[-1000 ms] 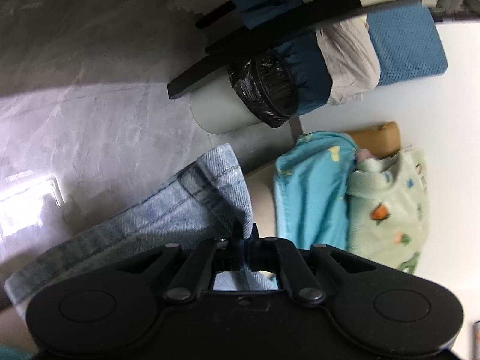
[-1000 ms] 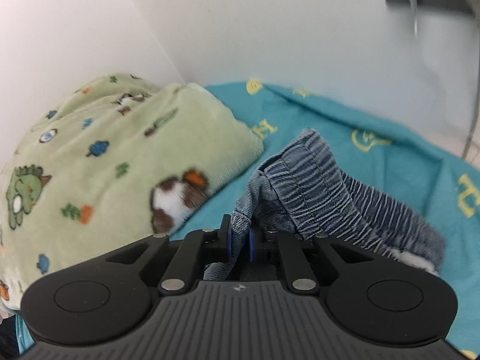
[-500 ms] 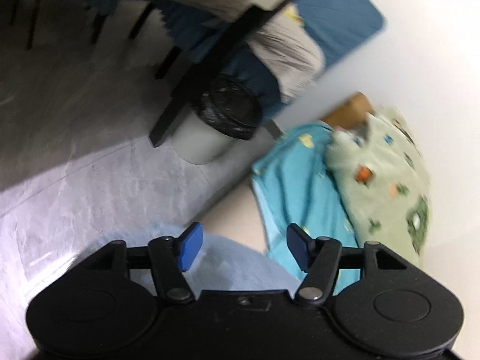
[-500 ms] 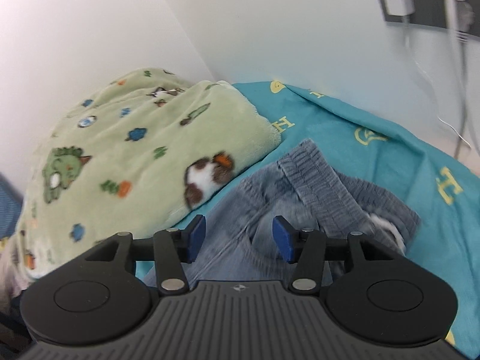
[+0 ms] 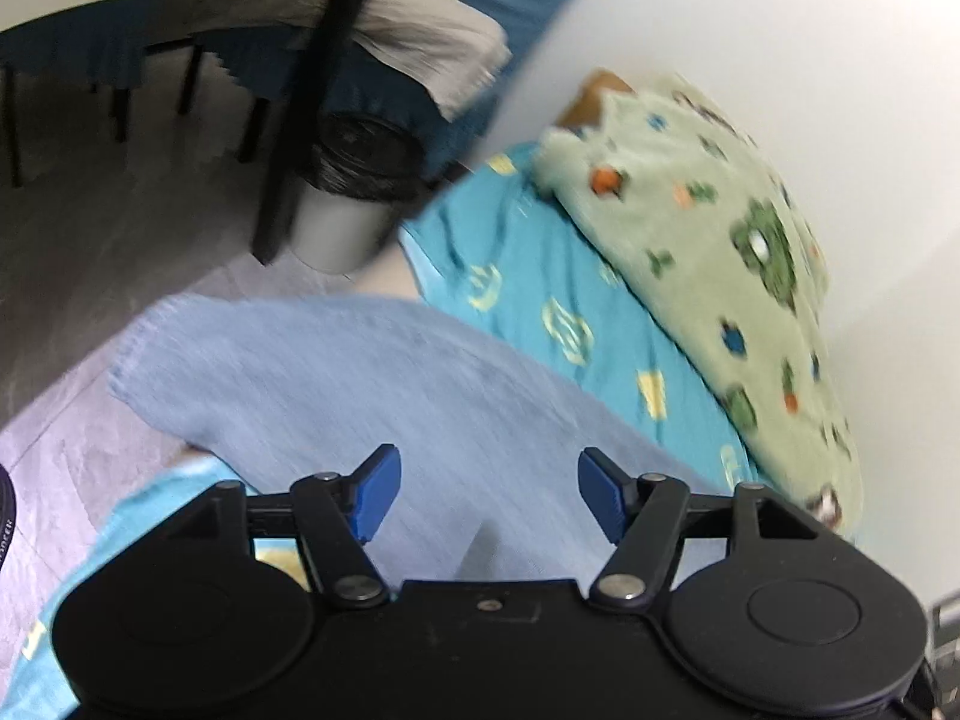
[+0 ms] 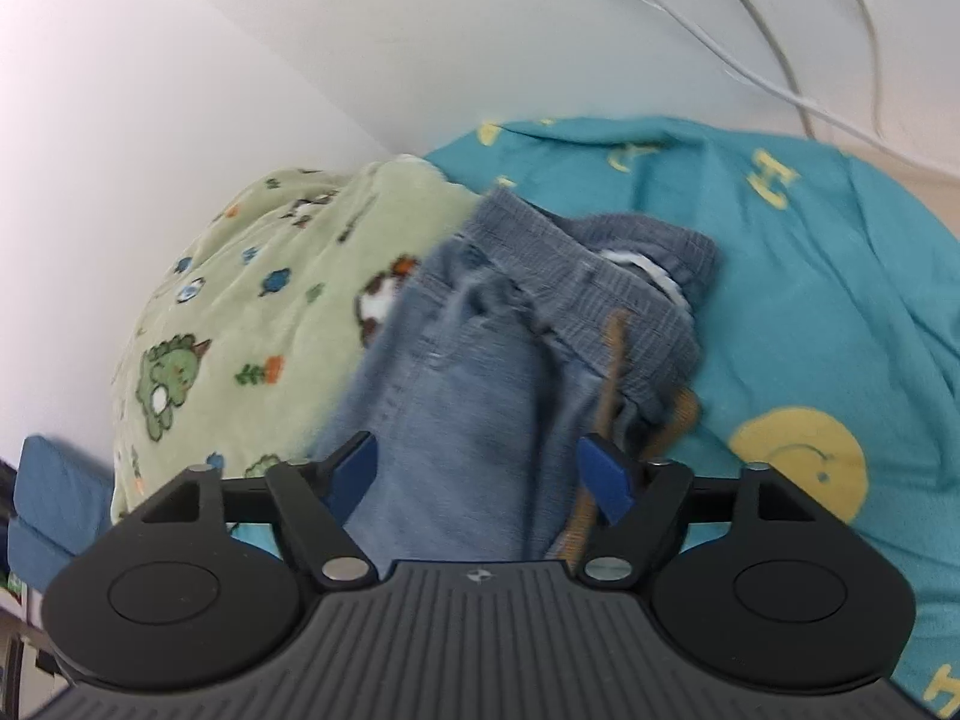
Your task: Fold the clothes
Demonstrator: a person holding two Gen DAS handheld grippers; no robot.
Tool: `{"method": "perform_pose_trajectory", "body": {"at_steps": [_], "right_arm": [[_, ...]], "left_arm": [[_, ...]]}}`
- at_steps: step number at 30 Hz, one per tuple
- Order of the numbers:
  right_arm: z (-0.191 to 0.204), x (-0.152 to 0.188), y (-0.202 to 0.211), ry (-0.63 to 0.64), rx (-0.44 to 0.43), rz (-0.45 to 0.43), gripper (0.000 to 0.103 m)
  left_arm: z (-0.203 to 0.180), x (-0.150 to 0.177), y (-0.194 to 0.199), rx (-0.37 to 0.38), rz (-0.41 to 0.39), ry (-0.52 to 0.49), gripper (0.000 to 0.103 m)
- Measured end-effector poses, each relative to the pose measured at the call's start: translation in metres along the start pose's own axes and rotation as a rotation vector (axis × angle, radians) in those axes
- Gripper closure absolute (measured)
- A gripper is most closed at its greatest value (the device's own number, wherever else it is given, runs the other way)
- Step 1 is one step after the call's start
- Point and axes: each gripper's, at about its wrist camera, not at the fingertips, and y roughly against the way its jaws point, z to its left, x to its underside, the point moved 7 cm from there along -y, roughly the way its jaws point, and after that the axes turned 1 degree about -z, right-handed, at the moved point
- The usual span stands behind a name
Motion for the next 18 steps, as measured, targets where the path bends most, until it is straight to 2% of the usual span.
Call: {"method": "perform_pose_trajectory", "body": {"at_steps": [4, 6, 10, 13, 15, 16, 18], "right_arm": [[-0.017, 0.013, -0.024, -0.033, 0.018, 0.059, 0.024], [-0.024, 0.018, -0.035, -0.039, 0.035, 0.065, 0.022], [-0.031, 0.017, -0.055, -0.062, -0.019, 0.043, 0.019], [-0.033, 0.012, -0.070, -0.017, -0.007, 0.018, 0.015], [-0.034, 0.009, -0.075, -0.034, -0.022, 0.006, 0.014], [-0.033, 0.009, -0.075, -0.045, -0.023, -0.007, 0.016], [-0.026, 0.009, -0.072, -0.012, 0.010, -0.034, 0.041]], "left_arm": [[-0.014, 0.026, -0.019, -0.023, 0.012, -0.084, 0.038], [-0.016, 0.036, -0.032, -0.029, 0.043, -0.110, 0.038], [-0.009, 0.051, -0.057, -0.052, 0.081, -0.131, 0.038], [-0.005, 0.058, -0.073, -0.065, 0.113, -0.147, 0.038], [-0.002, 0.060, -0.079, -0.072, 0.117, -0.158, 0.038], [-0.002, 0.061, -0.081, -0.075, 0.114, -0.165, 0.038], [-0.001, 0.064, -0.083, -0.079, 0.113, -0.177, 0.038]]}}
